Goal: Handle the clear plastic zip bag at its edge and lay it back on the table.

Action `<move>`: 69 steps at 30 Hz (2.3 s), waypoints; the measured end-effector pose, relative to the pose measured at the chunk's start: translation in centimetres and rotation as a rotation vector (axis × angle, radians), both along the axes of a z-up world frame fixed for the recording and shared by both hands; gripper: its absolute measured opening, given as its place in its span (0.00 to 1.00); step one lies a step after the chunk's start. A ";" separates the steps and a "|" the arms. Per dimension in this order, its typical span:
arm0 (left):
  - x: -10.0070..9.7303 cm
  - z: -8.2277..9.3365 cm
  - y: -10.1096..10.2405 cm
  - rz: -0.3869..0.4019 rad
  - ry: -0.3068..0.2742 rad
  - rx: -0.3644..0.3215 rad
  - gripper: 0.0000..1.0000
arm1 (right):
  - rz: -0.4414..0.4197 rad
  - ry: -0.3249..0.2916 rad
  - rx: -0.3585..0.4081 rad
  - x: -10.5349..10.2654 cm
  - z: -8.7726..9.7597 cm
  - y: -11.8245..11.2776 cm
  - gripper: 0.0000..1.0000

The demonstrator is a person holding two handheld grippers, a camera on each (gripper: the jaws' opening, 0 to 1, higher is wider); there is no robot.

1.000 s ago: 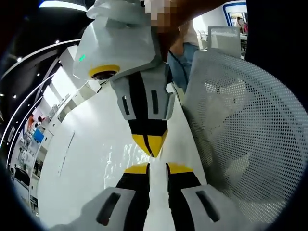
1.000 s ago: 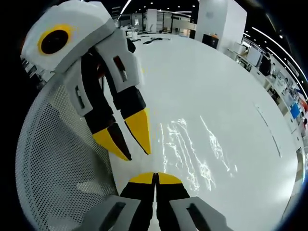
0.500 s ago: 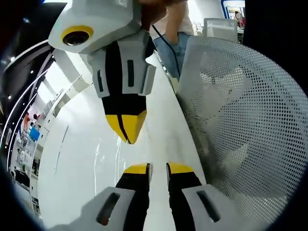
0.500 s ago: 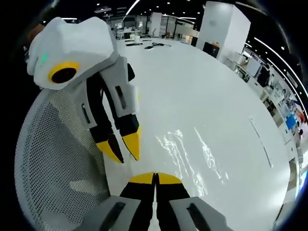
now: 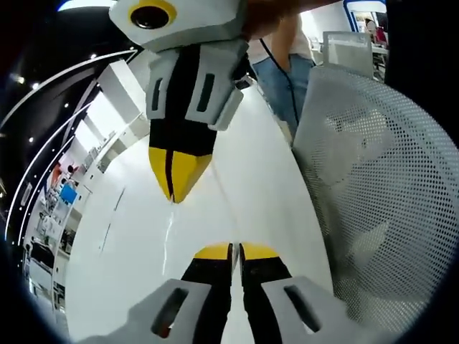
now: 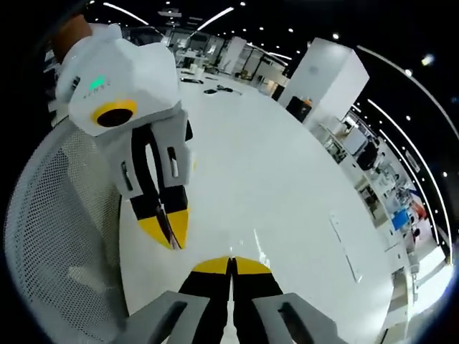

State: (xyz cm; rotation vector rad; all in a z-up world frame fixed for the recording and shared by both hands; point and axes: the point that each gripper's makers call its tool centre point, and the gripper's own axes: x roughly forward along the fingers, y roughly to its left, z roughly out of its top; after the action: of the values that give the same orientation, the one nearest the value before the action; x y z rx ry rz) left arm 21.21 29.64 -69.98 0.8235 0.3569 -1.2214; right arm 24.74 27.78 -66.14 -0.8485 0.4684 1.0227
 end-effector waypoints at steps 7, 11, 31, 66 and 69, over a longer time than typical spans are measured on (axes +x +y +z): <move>0.9 2.2 -0.2 0.034 -0.039 -0.006 0.01 | -0.022 -0.114 0.039 1.9 3.3 0.4 0.00; 1.2 3.0 -0.1 0.053 -0.044 -0.018 0.00 | -0.020 -0.138 0.033 2.5 3.9 0.5 0.00; 1.5 3.5 0.0 0.061 -0.081 -0.007 0.01 | 0.008 -0.225 0.054 3.2 6.0 1.1 0.00; 1.5 0.0 1.7 0.122 0.011 0.039 0.24 | 0.034 -0.110 -0.011 1.9 0.0 1.3 0.00; 1.7 0.5 1.9 0.145 0.016 0.023 0.24 | 0.030 -0.098 -0.020 1.9 -0.7 1.1 0.00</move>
State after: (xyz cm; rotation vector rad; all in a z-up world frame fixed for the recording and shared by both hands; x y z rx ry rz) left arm 22.89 31.58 -69.45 0.7942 0.4366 -1.0910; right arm 26.64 28.88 -66.82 -0.9218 0.3846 1.0007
